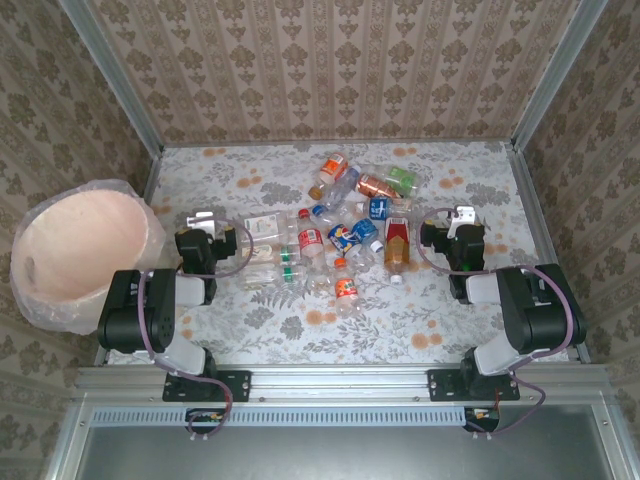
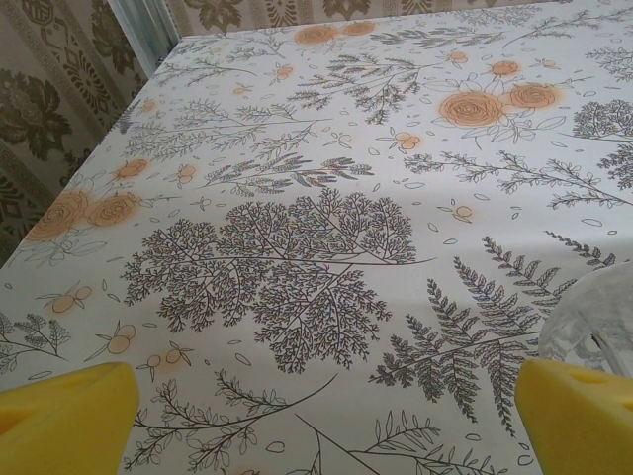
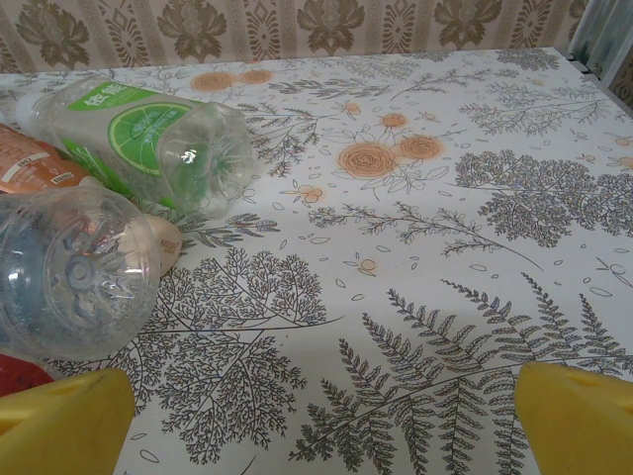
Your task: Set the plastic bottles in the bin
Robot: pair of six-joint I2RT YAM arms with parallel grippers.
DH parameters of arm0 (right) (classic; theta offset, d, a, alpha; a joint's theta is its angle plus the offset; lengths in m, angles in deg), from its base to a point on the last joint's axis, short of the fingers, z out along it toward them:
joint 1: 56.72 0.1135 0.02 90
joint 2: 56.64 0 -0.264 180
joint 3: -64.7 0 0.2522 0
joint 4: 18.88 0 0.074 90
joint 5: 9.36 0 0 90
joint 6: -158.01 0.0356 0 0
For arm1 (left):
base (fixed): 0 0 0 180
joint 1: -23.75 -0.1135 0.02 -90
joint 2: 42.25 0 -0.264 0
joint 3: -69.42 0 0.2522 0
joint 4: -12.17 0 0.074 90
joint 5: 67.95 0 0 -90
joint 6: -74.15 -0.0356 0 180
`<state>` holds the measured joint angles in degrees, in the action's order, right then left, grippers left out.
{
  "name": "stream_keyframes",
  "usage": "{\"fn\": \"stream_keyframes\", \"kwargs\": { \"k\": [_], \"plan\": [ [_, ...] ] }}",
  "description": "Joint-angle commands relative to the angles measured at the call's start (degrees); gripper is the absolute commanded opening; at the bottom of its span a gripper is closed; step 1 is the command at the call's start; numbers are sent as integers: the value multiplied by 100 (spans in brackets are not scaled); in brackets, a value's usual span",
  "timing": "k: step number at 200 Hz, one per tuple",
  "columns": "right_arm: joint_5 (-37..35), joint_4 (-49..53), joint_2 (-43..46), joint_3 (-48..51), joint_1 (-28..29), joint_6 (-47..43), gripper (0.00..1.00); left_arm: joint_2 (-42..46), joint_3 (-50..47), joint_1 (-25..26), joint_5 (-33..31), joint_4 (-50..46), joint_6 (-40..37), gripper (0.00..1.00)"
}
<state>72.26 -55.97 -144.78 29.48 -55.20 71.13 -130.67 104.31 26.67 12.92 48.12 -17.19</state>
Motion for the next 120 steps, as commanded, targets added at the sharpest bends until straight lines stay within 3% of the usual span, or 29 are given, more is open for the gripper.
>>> {"fn": "stream_keyframes", "kwargs": {
  "k": [1, 42, 61, 82, 120],
  "plan": [
    [86, 146, 243, -109, -16, -17, 100, 74, 148, 0, 129, 48, -149, 100],
    [-110, 1804, 1246, -561, -28, 138, 100, 299, 176, 87, 75, -147, -250, 100],
    [-91, 2755, 1500, -956, -23, 498, 100, 550, 499, 212, -139, -987, -319, 100],
    [272, 3586, 1581, -1314, -16, 986, 100, 711, 1007, 410, -394, -1998, -407, 100],
    [1068, 4939, 1503, -1823, 51, 2329, 100, 773, 1517, 757, -1151, -2897, -279, 100]
  ]
}}
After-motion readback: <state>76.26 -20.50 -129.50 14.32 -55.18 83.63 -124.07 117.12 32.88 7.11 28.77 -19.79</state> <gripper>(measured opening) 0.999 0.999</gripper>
